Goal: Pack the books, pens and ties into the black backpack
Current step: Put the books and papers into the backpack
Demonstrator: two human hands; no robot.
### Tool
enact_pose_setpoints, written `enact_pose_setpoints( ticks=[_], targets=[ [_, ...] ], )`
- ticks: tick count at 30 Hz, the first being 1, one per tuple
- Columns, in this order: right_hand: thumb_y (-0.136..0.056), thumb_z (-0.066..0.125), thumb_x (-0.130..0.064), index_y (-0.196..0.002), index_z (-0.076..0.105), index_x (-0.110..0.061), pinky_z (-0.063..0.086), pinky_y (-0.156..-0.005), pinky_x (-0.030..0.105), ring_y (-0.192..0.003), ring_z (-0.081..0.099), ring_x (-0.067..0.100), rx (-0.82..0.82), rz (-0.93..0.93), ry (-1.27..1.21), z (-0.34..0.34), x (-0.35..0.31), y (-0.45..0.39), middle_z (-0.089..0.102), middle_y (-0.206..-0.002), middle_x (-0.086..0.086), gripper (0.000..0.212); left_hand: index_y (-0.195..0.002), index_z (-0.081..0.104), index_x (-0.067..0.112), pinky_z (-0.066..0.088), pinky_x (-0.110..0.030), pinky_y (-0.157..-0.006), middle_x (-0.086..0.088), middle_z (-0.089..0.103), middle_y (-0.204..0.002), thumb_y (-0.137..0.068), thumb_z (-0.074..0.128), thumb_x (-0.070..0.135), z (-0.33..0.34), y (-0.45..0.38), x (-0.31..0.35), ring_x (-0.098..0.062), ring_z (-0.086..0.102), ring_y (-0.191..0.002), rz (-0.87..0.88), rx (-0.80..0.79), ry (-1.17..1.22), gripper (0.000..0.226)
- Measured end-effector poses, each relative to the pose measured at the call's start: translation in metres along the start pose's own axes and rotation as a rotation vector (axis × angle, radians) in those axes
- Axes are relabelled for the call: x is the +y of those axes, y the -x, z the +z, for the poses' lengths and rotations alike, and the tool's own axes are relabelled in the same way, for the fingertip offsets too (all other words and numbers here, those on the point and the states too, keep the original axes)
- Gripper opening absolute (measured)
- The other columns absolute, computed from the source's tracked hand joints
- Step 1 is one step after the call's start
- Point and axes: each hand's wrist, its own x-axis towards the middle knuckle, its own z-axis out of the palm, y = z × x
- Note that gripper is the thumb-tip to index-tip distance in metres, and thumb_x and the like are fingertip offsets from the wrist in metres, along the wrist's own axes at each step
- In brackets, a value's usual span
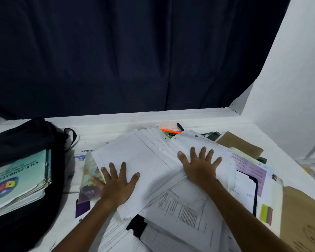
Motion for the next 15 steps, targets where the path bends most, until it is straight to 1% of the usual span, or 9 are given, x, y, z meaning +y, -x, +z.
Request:
enact_pose_setpoints(
  ticks=[4, 6, 8, 9, 11, 13, 15],
  targets=[
    [-0.074, -0.009, -0.078, -0.153, 0.008, -0.029, -0.011, -0.11, 0.065, -0.146, -0.009, 0.037, 0.02, -0.065, 0.02, 0.002, -0.001, 0.0, -0.003, -0.161, 0.012, 0.095, -0.153, -0.012, 0.032, -0.022, -0.07, -0.104, -0.015, -0.021, -0.16, -0.086, 0.011, 0.078, -0.002, -0.002, 0.004, -0.039, -0.026, -0.144, 0.073, -0.031, -0.026, 0.084],
    [-0.074, -0.009, -0.079, -0.153, 0.008, -0.029, -0.01, -0.11, 0.066, -0.146, -0.009, 0.037, 0.031, -0.081, 0.029, 0.002, 0.0, 0.001, -0.003, -0.161, 0.012, 0.095, -0.154, -0.01, 0.032, -0.03, -0.068, -0.097, -0.015, -0.019, -0.16, -0.086, 0.008, 0.078, -0.003, -0.002, 0.009, -0.039, -0.024, -0.145, 0.085, -0.011, -0.088, 0.084],
    [-0.073, -0.01, -0.078, -0.153, 0.009, -0.029, -0.009, -0.11, 0.066, -0.147, -0.008, 0.036, 0.027, -0.094, 0.017, 0.0, 0.0, 0.003, -0.002, -0.161, 0.011, 0.095, -0.154, -0.009, 0.032, -0.033, -0.066, -0.094, -0.016, -0.018, -0.16, -0.084, 0.005, 0.079, -0.002, -0.001, 0.012, -0.038, -0.022, -0.145, 0.088, 0.01, -0.115, 0.085],
    [-0.072, -0.01, -0.077, -0.153, 0.01, -0.03, -0.01, -0.111, 0.066, -0.147, -0.008, 0.035, 0.021, -0.104, 0.013, -0.001, 0.0, 0.003, -0.002, -0.161, 0.01, 0.095, -0.154, -0.008, 0.032, -0.033, -0.067, -0.096, -0.017, -0.017, -0.16, -0.083, 0.004, 0.08, -0.002, 0.0, 0.013, -0.038, -0.022, -0.145, 0.087, 0.013, -0.106, 0.087],
    [-0.073, -0.009, -0.076, -0.152, 0.012, -0.031, -0.01, -0.111, 0.064, -0.147, -0.008, 0.034, 0.001, -0.129, -0.007, -0.003, 0.002, 0.003, -0.001, -0.162, 0.008, 0.094, -0.154, -0.008, 0.031, -0.027, -0.068, -0.103, -0.02, -0.016, -0.16, -0.08, 0.004, 0.082, -0.002, 0.0, 0.012, -0.037, -0.023, -0.145, 0.09, 0.007, -0.079, 0.091],
    [-0.082, -0.002, -0.074, -0.151, 0.02, -0.031, -0.008, -0.112, 0.063, -0.148, -0.004, 0.032, 0.026, -0.133, -0.112, -0.006, 0.007, 0.001, 0.003, -0.162, 0.008, 0.084, -0.154, -0.005, 0.031, -0.028, -0.063, -0.104, -0.02, -0.016, -0.16, -0.083, 0.008, 0.081, -0.004, 0.001, 0.01, -0.036, -0.024, -0.145, 0.073, 0.008, -0.047, 0.087],
    [-0.092, 0.017, -0.068, -0.148, 0.028, -0.029, -0.001, -0.114, 0.062, -0.147, 0.002, 0.034, 0.163, -0.042, -0.243, -0.009, 0.015, -0.001, 0.009, -0.161, 0.01, 0.07, -0.154, 0.002, 0.032, -0.025, -0.061, -0.106, -0.018, -0.013, -0.161, -0.086, 0.014, 0.079, -0.005, 0.001, 0.005, -0.037, -0.021, -0.146, 0.008, 0.025, 0.099, 0.084]
  ],
)
